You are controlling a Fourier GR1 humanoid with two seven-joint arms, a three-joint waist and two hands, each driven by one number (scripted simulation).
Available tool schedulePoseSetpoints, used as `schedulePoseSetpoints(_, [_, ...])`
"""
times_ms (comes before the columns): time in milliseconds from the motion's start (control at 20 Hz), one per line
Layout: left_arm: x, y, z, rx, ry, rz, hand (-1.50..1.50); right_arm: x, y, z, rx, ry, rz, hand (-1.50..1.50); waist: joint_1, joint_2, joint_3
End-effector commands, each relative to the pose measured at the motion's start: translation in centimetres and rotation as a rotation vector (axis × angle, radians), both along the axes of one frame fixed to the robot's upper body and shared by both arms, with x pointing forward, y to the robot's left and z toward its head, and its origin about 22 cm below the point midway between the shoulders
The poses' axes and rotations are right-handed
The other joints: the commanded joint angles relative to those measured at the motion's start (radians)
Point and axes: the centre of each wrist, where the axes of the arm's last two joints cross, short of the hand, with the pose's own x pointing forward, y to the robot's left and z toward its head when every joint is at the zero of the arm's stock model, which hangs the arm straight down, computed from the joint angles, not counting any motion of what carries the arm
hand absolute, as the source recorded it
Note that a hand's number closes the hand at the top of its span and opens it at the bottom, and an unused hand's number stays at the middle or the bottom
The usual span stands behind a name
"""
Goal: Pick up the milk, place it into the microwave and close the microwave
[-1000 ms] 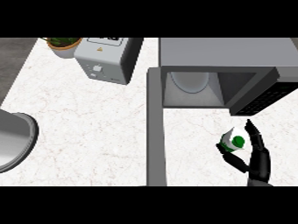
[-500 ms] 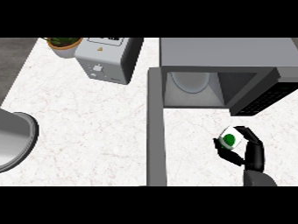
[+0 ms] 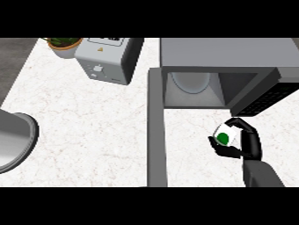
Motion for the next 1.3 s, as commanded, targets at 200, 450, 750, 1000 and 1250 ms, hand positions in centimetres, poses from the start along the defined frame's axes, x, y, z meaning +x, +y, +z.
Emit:
schedulePoseSetpoints(200, [-0.3, 1.1, -1.9, -0.017, 0.03, 0.007, -1.5, 2.3, 2.5, 3.0, 0.126, -0.064, 0.28, 1.5, -0.016, -0.006, -0.002])
schedulePoseSetpoints(450, [0.2, 0.5, -2.0, -0.02, 0.028, 0.015, -1.5, 1.9, 6.1, 5.6, 0.073, -0.084, 0.25, 1.5, -0.015, -0.004, -0.002])
schedulePoseSetpoints(750, [-1.1, 1.2, -0.7, -0.008, 0.019, 0.013, -1.5, 3.4, 8.0, 10.2, 0.042, -0.108, 0.184, 1.5, -0.007, -0.003, -0.001])
schedulePoseSetpoints(1000, [-0.9, -0.2, 0.1, -0.002, 0.004, 0.028, -1.5, 7.0, 9.7, 13.7, 0.022, -0.105, 0.164, 1.5, -0.003, -0.001, 0.0])
schedulePoseSetpoints(1250, [-1.0, 1.5, -0.5, 0.003, 0.021, 0.017, -1.5, 10.9, 11.1, 16.0, -0.151, -0.075, 0.109, 1.5, 0.008, 0.001, -0.001])
